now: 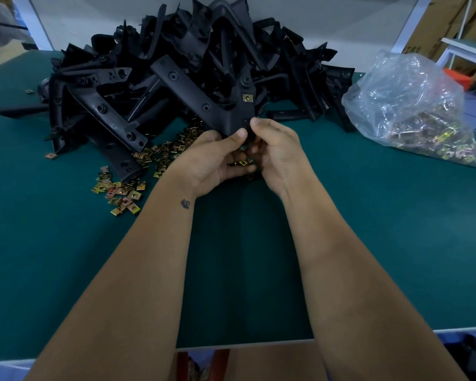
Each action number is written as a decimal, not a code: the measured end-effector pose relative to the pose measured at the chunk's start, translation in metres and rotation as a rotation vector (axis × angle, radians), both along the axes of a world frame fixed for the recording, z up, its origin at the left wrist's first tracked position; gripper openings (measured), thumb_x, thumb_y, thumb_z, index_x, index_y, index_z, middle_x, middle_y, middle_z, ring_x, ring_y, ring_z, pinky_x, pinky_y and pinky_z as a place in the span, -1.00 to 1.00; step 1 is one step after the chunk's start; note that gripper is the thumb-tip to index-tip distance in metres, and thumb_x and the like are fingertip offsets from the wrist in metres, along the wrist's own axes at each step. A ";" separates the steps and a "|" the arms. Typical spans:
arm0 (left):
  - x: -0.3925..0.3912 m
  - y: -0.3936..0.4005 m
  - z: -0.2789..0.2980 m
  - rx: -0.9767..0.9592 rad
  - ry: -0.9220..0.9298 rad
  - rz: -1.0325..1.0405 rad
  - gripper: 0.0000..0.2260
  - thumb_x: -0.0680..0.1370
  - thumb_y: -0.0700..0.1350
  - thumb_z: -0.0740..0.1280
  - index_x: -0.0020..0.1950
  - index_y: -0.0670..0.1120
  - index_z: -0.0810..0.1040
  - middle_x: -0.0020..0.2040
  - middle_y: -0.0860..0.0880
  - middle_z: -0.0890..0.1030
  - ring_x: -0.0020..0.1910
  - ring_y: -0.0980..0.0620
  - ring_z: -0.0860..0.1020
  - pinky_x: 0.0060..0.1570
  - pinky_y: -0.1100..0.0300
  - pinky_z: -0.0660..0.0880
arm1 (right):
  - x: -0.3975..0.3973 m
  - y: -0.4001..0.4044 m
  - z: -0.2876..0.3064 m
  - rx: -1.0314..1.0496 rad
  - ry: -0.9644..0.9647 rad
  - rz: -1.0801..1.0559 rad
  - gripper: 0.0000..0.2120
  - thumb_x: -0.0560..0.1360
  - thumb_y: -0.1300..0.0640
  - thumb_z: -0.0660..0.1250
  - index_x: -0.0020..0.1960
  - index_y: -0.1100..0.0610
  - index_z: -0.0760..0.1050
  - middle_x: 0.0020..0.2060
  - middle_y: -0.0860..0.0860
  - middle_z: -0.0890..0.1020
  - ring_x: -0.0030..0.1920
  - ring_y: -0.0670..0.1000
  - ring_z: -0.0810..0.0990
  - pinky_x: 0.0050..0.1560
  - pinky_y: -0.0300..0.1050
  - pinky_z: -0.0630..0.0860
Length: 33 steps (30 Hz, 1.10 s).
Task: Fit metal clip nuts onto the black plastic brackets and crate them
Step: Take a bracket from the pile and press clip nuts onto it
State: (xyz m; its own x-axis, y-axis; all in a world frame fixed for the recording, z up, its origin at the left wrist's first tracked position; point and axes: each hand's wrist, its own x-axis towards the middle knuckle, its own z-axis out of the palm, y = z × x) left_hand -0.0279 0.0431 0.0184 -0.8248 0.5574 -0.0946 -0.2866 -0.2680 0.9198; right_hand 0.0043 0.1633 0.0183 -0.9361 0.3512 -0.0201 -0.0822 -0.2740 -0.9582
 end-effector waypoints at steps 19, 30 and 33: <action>-0.012 -0.008 -0.006 -0.017 0.018 -0.184 -0.81 0.65 -0.14 0.20 0.21 -0.18 0.49 0.05 -0.14 0.53 -0.04 0.00 0.46 -0.23 0.26 0.57 | 0.000 0.007 0.002 0.374 0.000 -0.032 -0.75 0.57 0.22 0.33 -0.29 0.12 0.49 -0.46 -0.06 0.44 -0.42 -0.08 0.38 -0.28 -0.21 0.39; -0.010 -0.010 -0.005 -0.129 0.037 -0.228 -0.86 0.56 -0.12 0.30 0.10 -0.09 0.48 -0.31 0.08 0.45 -0.47 0.21 0.37 -0.47 0.37 0.45 | 0.004 0.030 0.007 0.484 -0.052 0.134 -0.72 0.55 0.23 0.36 -0.33 0.12 0.47 -0.49 -0.03 0.44 -0.45 -0.07 0.38 -0.35 -0.26 0.37; -0.010 -0.007 -0.004 -0.105 0.021 -0.128 -0.90 0.63 -0.14 0.26 0.11 -0.13 0.41 -0.28 0.06 0.38 -0.51 0.23 0.32 -0.52 0.40 0.38 | -0.001 0.022 0.004 0.433 -0.030 0.047 -0.74 0.54 0.20 0.37 -0.32 0.11 0.50 -0.51 -0.07 0.44 -0.46 -0.09 0.38 -0.32 -0.22 0.38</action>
State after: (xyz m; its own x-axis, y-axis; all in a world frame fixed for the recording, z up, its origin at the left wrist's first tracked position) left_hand -0.0381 0.0360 0.0139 -0.7503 0.6459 -0.1413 -0.2924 -0.1324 0.9471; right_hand 0.0037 0.1858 0.0223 -0.9525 0.2902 0.0927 -0.0500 0.1513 -0.9872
